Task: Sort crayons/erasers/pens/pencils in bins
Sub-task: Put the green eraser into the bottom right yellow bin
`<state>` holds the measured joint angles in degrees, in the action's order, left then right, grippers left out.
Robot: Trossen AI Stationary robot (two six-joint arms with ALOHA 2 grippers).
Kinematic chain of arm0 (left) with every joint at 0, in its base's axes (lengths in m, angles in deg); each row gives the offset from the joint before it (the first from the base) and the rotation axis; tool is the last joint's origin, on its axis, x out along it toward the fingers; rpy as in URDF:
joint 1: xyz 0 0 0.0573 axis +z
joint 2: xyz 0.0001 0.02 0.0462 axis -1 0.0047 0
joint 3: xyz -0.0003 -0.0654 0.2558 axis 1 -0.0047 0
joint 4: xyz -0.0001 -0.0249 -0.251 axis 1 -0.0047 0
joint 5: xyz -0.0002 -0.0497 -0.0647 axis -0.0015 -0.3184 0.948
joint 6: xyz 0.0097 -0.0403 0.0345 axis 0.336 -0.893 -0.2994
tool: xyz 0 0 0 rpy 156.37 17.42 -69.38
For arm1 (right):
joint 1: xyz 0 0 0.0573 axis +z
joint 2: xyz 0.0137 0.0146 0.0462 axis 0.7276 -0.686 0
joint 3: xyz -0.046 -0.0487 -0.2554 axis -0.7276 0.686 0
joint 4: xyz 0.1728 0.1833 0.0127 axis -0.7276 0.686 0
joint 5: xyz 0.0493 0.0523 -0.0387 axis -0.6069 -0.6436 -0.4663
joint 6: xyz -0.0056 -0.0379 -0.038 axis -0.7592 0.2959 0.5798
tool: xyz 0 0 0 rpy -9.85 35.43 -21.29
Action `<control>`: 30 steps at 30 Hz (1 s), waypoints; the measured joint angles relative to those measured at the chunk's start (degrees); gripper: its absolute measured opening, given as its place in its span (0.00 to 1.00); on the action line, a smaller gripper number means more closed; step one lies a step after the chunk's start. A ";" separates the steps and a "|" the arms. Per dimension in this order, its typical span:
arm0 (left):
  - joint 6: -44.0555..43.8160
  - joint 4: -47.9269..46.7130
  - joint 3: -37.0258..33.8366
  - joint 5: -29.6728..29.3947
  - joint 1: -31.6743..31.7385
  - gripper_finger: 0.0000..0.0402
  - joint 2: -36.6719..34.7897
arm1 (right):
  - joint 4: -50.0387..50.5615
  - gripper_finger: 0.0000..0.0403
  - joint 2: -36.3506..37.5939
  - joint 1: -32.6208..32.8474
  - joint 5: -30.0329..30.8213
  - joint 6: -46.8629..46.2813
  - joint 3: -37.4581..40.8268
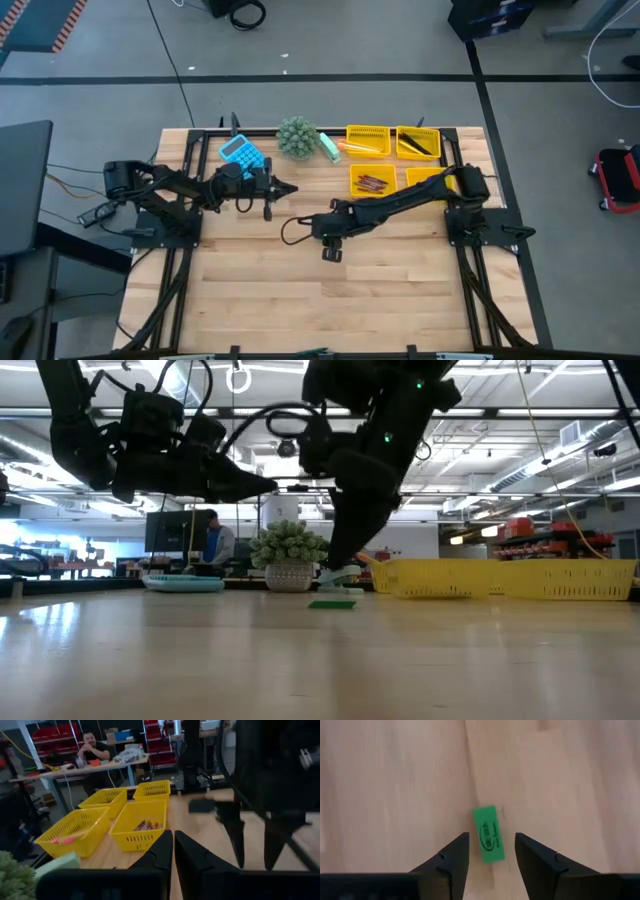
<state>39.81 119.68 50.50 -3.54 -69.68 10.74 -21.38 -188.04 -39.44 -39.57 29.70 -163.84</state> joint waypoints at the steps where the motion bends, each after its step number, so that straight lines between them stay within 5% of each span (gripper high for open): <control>1: -0.13 0.05 0.00 0.00 0.03 0.06 0.00 | 0.04 0.41 -0.76 0.00 -0.09 0.47 0.02; 30: -0.18 -0.71 0.00 0.03 -0.40 0.03 0.00 | -1.44 0.40 -5.12 -0.09 1.56 -0.34 0.22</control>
<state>39.64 118.97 50.50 -3.51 -70.07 10.74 -22.83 -193.16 -39.52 -38.01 29.36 -163.62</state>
